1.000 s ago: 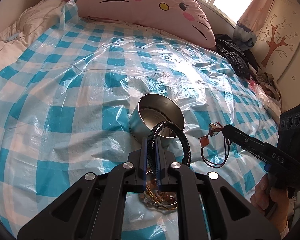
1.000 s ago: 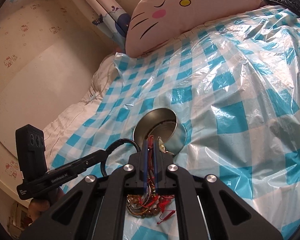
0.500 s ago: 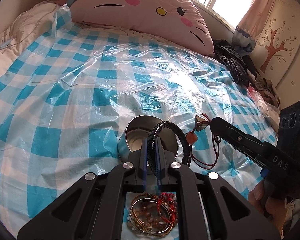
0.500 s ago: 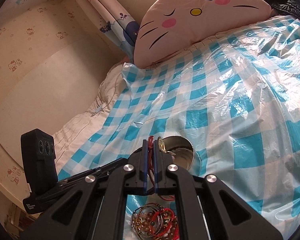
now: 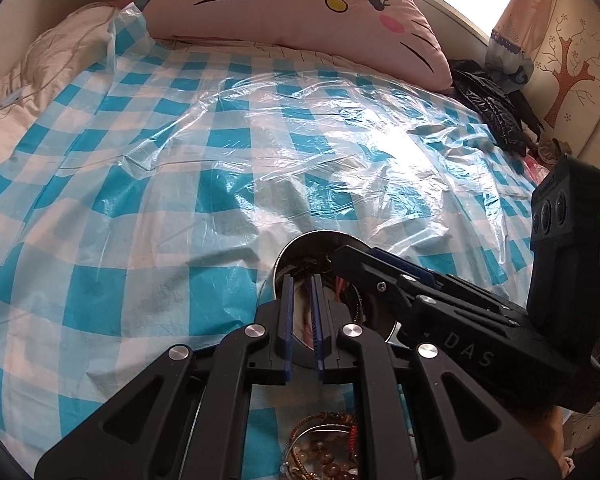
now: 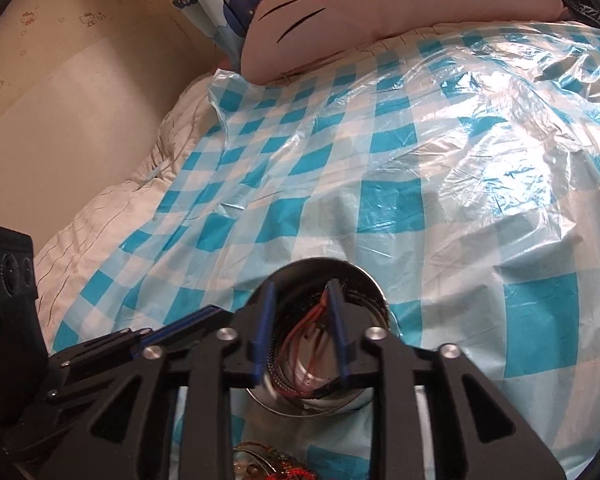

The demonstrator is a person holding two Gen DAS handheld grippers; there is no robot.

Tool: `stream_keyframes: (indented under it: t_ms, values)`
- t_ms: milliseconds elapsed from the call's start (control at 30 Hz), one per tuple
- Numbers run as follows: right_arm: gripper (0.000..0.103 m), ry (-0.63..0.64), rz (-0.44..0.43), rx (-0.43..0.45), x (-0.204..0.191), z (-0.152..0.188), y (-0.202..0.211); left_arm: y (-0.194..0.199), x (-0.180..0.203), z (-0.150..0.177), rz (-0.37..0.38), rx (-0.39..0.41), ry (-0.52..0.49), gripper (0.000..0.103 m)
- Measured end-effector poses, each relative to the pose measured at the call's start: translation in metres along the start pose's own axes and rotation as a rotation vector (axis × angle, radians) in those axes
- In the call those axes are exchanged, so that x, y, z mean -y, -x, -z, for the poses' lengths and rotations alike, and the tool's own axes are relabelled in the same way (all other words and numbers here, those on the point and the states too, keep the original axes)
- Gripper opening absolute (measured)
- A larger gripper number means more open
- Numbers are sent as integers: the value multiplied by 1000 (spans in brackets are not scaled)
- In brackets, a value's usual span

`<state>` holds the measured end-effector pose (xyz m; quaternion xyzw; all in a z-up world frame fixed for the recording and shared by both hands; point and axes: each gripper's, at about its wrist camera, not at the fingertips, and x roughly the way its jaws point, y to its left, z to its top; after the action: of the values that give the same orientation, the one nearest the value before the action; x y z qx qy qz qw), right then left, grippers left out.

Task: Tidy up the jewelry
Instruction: 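Drop the held jewelry into the silver tin with both tools, then move both tools back over the remaining jewelry pile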

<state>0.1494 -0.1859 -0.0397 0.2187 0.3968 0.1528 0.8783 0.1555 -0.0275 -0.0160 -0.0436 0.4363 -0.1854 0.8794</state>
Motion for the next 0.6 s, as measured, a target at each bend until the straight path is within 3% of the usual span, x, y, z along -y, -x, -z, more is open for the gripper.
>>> stream_keyframes:
  t_ms: [200, 267, 333, 600]
  values:
    - [46, -8, 24, 82, 1, 9, 41, 22, -5, 11, -36, 15, 10, 13]
    - [47, -28, 34, 96, 4, 18, 55, 29, -2, 21, -60, 16, -9, 28]
    - [49, -43, 50, 106, 7, 29, 69, 36, 2, 33, -80, 17, -26, 50]
    - [51, -41, 132, 79, 12, 79, 107, 38, 27, 80, -90, -50, -129, 52]
